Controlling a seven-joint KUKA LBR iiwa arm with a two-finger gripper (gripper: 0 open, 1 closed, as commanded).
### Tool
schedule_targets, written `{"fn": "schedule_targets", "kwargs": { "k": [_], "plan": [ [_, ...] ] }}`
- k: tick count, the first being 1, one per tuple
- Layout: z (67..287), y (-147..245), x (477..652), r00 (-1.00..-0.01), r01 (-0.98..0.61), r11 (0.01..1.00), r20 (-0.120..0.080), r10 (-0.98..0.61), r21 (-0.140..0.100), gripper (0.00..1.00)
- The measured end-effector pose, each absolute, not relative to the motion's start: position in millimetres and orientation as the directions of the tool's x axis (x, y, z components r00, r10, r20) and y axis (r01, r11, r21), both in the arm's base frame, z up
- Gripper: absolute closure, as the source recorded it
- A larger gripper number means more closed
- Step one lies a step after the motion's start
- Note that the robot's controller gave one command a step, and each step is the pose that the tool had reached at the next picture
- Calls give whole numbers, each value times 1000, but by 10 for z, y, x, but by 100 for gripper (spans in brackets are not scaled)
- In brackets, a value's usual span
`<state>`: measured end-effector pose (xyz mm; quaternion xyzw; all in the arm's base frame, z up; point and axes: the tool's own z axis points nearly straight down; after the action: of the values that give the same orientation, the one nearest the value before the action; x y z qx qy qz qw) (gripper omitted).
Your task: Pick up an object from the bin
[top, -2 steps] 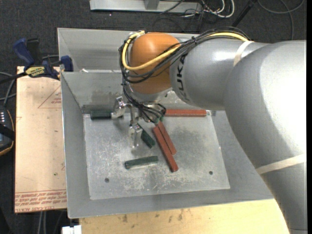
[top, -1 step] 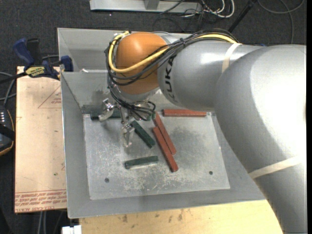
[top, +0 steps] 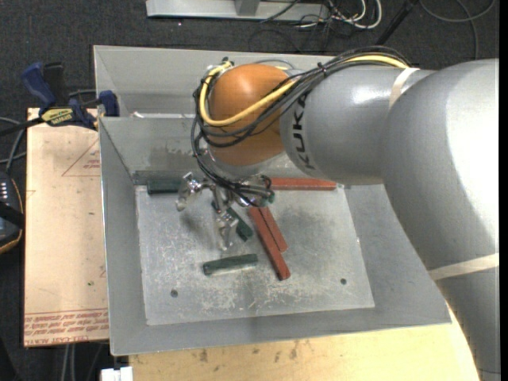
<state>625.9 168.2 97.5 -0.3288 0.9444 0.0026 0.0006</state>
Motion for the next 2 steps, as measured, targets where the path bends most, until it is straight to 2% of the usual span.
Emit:
{"fn": "schedule_targets", "kwargs": {
  "k": [1,2],
  "plan": [
    [1062,1360,6219,-697,-717,697,-1,-717,-1,0],
    [1006,1337,5924,-490,-872,490,-2,-872,0,0]
  ]
}}
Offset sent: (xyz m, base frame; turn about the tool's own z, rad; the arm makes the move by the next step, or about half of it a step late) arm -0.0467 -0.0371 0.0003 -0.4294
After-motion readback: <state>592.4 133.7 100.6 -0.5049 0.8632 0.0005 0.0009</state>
